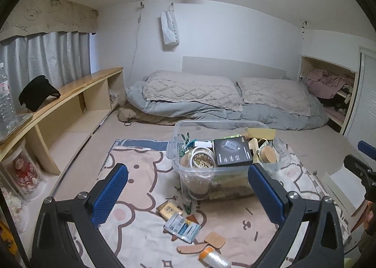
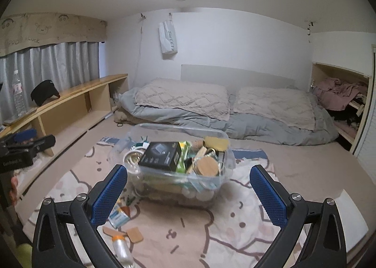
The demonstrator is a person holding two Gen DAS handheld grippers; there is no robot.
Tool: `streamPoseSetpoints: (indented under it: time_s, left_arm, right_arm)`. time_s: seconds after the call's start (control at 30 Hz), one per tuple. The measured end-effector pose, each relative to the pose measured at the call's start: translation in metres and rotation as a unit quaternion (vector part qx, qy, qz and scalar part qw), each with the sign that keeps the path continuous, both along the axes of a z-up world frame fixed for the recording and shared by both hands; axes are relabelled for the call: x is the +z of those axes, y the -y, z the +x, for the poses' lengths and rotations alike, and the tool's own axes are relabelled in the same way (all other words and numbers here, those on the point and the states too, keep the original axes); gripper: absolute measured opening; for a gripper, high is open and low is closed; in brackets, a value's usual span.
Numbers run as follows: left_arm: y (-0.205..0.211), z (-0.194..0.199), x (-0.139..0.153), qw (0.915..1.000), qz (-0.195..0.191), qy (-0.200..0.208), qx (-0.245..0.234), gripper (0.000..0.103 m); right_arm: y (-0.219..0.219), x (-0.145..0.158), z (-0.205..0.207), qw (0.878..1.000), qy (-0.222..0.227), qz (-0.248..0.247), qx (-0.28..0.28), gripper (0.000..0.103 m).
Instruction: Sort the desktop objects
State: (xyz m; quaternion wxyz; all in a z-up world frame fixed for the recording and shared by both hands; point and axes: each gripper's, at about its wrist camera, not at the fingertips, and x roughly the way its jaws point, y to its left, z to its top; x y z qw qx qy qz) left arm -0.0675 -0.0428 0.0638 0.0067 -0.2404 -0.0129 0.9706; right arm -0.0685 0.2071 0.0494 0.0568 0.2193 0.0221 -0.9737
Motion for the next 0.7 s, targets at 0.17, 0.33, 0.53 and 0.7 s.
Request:
streamPoseSetpoints:
  time_s: [0.17, 0.33, 0.53, 0.7]
  left_arm:
    - [-0.004, 0.021, -0.009, 1.0, -0.002, 0.005, 0.0, 0.103]
    - [-0.006, 0.038, -0.018, 0.9999, -0.006, 0.008, 0.008, 0.103]
    - [-0.012, 0.058, -0.024, 0.9996, -0.021, -0.001, 0.02, 0.103]
    - [-0.015, 0.073, -0.026, 0.9994, -0.024, -0.011, 0.023, 0.103]
  right_arm:
    - [-0.008, -0.01, 0.022, 1.0, 0.001, 0.004, -0.008, 0.103]
    - [-0.01, -0.02, 0.041, 1.0, -0.006, 0.014, -0.013, 0.103]
    - [-0.012, -0.026, 0.063, 1.0, -0.013, 0.02, -0.013, 0.103]
    - [-0.012, -0.027, 0.078, 0.999, -0.028, 0.029, -0.016, 0.103]
